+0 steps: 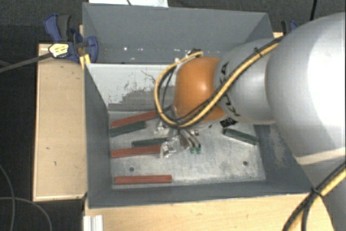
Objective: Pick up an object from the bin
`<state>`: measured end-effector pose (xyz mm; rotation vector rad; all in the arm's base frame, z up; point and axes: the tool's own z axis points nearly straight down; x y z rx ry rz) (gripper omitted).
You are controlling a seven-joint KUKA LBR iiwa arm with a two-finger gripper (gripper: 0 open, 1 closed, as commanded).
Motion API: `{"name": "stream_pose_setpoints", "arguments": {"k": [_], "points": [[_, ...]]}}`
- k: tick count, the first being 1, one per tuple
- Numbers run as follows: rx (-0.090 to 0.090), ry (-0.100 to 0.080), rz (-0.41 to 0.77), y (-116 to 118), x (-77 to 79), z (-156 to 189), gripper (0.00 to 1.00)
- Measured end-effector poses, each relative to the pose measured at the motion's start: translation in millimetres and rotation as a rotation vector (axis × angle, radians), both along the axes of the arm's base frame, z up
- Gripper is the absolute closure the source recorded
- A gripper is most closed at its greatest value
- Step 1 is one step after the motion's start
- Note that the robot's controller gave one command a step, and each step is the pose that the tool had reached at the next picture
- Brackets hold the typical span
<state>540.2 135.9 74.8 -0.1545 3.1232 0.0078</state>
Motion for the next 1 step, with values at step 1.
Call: {"name": "stream_pose_setpoints", "arguments": {"k": [1], "points": [[-0.005,0.01,0.011,-33.4,-25.7,197.0,1.0]]}}
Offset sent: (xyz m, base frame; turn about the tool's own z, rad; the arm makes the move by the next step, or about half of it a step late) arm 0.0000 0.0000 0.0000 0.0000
